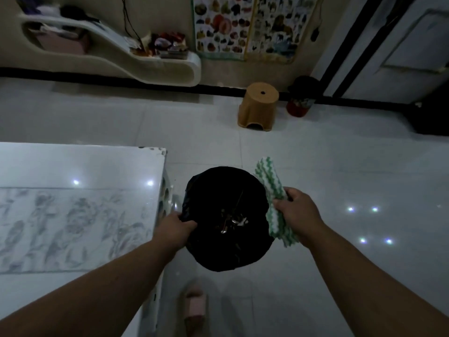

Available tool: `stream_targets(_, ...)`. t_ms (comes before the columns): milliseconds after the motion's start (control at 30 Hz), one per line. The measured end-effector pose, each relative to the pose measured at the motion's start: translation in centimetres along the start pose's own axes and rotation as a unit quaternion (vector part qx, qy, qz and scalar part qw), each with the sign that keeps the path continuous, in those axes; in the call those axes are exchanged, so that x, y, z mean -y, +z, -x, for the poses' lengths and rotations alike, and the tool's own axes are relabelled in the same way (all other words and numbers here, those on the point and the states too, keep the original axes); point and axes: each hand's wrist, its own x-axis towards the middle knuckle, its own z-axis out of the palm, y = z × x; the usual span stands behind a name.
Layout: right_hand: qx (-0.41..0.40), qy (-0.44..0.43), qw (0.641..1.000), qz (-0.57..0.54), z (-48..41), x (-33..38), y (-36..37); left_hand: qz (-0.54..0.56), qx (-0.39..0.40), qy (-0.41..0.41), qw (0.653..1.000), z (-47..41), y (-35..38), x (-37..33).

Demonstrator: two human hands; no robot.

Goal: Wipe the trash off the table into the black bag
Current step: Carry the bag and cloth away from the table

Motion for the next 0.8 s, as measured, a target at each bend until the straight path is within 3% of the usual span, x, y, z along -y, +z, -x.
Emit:
stream_targets(367, 0.014, -0.003, 0.997, 0.078, -18.2, -9.2, 6.4, -0.042, -0.001, -0.061, 0.997, -18.2, 6.3, 4.2)
stream_targets(800, 0.054, -0.031, 0.991, 0.122, -35.2, -21.8, 18.4, 0.041, -0.027, -0.147, 0.988, -32.9, 14.7, 14.2)
